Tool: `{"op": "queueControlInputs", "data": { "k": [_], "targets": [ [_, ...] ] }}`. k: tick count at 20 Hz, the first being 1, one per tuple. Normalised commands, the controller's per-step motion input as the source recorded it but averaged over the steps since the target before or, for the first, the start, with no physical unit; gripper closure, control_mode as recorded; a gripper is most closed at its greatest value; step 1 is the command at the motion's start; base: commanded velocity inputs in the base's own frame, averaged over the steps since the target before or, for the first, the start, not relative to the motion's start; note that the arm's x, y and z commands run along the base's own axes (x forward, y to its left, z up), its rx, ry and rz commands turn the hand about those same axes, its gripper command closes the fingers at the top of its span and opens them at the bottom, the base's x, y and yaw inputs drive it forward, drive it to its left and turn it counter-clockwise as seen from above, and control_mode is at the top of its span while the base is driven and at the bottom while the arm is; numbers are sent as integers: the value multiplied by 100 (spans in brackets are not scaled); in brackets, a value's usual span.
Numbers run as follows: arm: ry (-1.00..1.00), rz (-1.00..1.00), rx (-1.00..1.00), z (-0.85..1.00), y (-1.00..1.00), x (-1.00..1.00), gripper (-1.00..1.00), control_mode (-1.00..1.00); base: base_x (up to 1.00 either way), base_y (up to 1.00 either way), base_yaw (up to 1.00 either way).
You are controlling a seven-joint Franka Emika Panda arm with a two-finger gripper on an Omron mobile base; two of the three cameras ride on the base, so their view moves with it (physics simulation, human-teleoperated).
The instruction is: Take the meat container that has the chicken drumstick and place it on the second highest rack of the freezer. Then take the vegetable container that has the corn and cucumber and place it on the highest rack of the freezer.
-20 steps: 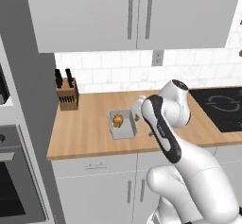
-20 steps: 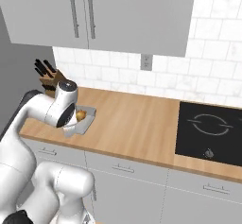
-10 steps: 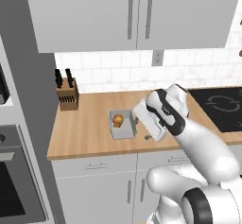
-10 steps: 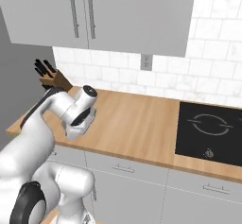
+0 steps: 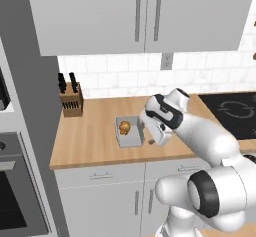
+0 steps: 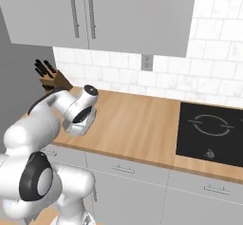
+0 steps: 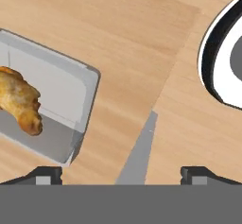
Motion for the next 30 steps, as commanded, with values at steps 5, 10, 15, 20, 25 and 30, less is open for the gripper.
{"op": "queueControlInputs", "data": {
  "k": [5,10,15,20,25,30],
  "targets": [
    [0,-13,-5,-18,10,42,-100,-100,0,0,0],
    [0,-2,0,-24,7,13,-100,-100,0,0,0],
    [0,0,0,-17,3,14,-100,-100,0,0,0],
    [0,0,0,-14,1,11,-100,-100,0,0,0],
    [0,0,0,-11,0,8,-100,-100,0,0,0],
    [0,0,0,-8,4,24,-100,-100,0,0,0]
  ]
}}
